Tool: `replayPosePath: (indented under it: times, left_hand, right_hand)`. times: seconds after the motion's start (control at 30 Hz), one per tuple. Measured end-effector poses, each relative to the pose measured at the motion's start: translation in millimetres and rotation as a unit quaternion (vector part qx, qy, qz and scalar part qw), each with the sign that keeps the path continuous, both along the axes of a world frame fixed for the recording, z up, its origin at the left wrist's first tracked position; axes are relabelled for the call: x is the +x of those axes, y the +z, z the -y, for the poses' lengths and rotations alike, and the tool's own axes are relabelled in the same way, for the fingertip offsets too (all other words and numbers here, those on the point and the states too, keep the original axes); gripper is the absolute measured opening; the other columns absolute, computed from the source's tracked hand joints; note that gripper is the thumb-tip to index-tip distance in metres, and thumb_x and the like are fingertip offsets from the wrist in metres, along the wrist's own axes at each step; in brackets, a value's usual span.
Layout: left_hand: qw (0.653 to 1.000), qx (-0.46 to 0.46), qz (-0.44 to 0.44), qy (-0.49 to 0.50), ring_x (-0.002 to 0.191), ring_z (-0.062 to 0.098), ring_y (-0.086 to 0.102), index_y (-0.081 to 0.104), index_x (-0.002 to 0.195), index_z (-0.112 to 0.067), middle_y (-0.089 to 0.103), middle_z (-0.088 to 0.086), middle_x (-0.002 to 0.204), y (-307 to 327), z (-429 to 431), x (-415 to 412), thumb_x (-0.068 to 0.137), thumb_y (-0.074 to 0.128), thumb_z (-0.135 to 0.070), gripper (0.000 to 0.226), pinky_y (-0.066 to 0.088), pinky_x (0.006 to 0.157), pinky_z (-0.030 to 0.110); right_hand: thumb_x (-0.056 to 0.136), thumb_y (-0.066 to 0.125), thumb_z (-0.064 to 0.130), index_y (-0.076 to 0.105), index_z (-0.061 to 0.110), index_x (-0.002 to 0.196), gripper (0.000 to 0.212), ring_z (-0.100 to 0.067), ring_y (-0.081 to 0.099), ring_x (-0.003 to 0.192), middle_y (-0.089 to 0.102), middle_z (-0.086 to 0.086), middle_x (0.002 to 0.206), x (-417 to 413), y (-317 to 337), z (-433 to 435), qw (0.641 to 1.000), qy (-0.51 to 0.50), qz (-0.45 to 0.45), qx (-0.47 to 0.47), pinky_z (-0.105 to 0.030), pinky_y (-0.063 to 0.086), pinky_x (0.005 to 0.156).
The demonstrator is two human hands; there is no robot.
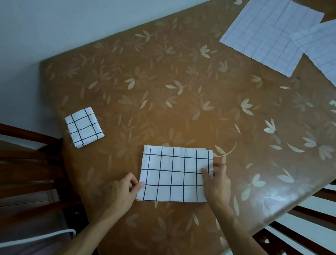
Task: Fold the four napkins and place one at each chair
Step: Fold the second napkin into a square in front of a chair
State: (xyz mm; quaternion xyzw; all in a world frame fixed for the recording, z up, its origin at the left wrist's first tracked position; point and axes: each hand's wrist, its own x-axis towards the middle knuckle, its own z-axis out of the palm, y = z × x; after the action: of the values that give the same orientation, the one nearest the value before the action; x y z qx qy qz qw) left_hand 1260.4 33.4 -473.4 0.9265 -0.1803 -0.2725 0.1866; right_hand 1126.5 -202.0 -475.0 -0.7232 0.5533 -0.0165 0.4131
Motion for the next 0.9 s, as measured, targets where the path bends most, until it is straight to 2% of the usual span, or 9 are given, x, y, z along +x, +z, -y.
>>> replayPosePath:
  times: [0.13, 0.2, 0.3, 0.37, 0.5, 0.6, 0.67, 0.77, 0.9]
  left_hand:
    - [0.999, 0.035, 0.037, -0.019, 0.055, 0.008, 0.057, 0.052, 0.089, -0.027, 0.060, -0.010, 0.066, 1, 3, -2, 0.094, 0.058, -0.049, 0.023, 0.043, 0.046, 0.019]
    - [0.991, 0.041, 0.113, -0.057, 0.067, 0.007, 0.058, 0.052, 0.099, -0.025, 0.061, -0.007, 0.083, 5, 7, -4, 0.092, 0.063, -0.041, 0.021, 0.045, 0.049, 0.020]
    - [0.953, -0.006, 0.229, -0.196, 0.097, 0.021, 0.059, 0.059, 0.117, -0.016, 0.058, 0.006, 0.116, 1, 21, -9, 0.073, 0.078, -0.004, 0.049, 0.055, 0.071, 0.027]
    - [0.926, -0.036, 0.258, -0.274, 0.104, 0.025, 0.058, 0.063, 0.118, -0.014, 0.058, 0.008, 0.120, -4, 36, -13, 0.060, 0.072, 0.015, 0.065, 0.055, 0.082, 0.032]
    - [0.934, 0.008, 0.241, -0.264, 0.083, 0.020, 0.055, 0.064, 0.099, -0.016, 0.056, 0.003, 0.094, -9, 68, -21, 0.070, 0.075, -0.005, 0.033, 0.052, 0.072, 0.031]
    - [0.926, 0.051, 0.271, -0.258, 0.085, 0.025, 0.049, 0.058, 0.104, -0.012, 0.052, 0.008, 0.095, -17, 77, -25, 0.089, 0.057, -0.027, 0.021, 0.048, 0.081, 0.041]
    - [0.926, 0.067, 0.275, -0.249, 0.097, 0.030, 0.049, 0.055, 0.118, -0.011, 0.053, 0.014, 0.107, -26, 75, -30, 0.094, 0.046, -0.031, 0.033, 0.046, 0.092, 0.048]
    - [0.933, 0.073, 0.246, -0.252, 0.140, 0.040, 0.032, 0.038, 0.146, -0.012, 0.037, 0.024, 0.150, -36, 71, -34, 0.097, 0.033, -0.032, 0.053, 0.028, 0.115, 0.054]
    - [0.932, 0.053, 0.218, -0.286, 0.152, 0.034, 0.005, 0.018, 0.157, -0.019, 0.009, 0.016, 0.164, -40, 70, -27, 0.094, 0.040, -0.030, 0.067, 0.018, 0.119, 0.055]
  right_hand:
    - [0.096, 0.055, 0.034, 0.045, 0.019, 0.121, 0.030, -0.031, 0.064, 0.097, 0.068, -0.008, 0.106, 1, -1, -3, 0.999, 0.014, -0.030, -0.029, -0.037, 0.047, 0.071]
    - [0.095, 0.055, 0.035, 0.044, 0.019, 0.120, 0.031, -0.029, 0.062, 0.097, 0.067, -0.005, 0.106, 0, -3, -4, 0.998, 0.020, -0.039, -0.055, -0.037, 0.047, 0.071]
    - [0.094, 0.057, 0.034, 0.048, 0.018, 0.121, 0.033, -0.023, 0.053, 0.093, 0.065, -0.002, 0.107, -1, -8, -6, 0.994, 0.029, -0.033, -0.102, -0.038, 0.045, 0.074]
    - [0.095, 0.056, 0.034, 0.051, 0.017, 0.122, 0.033, -0.019, 0.045, 0.087, 0.065, -0.001, 0.107, -1, -11, -8, 0.990, 0.033, -0.042, -0.133, -0.037, 0.044, 0.079]
    - [0.094, 0.058, 0.035, 0.055, 0.016, 0.122, 0.035, -0.021, 0.047, 0.091, 0.064, -0.001, 0.109, 0, -16, -12, 0.983, 0.029, -0.064, -0.171, -0.033, 0.038, 0.081]
    - [0.091, 0.064, 0.034, 0.056, 0.013, 0.123, 0.039, -0.026, 0.049, 0.100, 0.060, -0.007, 0.110, 0, -17, -14, 0.976, 0.029, -0.078, -0.199, -0.038, 0.040, 0.086]
    - [0.089, 0.067, 0.029, 0.054, 0.012, 0.125, 0.042, -0.030, 0.049, 0.110, 0.056, -0.011, 0.121, 0, -19, -12, 0.970, 0.063, -0.074, -0.222, -0.041, 0.041, 0.092]
    - [0.086, 0.068, 0.022, 0.051, 0.015, 0.130, 0.047, -0.033, 0.041, 0.132, 0.045, -0.011, 0.145, -1, -24, -7, 0.940, 0.181, -0.061, -0.283, -0.046, 0.037, 0.105]
    - [0.094, 0.048, 0.015, 0.041, 0.010, 0.144, 0.052, -0.027, 0.025, 0.147, 0.027, -0.011, 0.159, 7, -36, -23, 0.884, 0.348, -0.031, -0.310, -0.043, 0.027, 0.116]
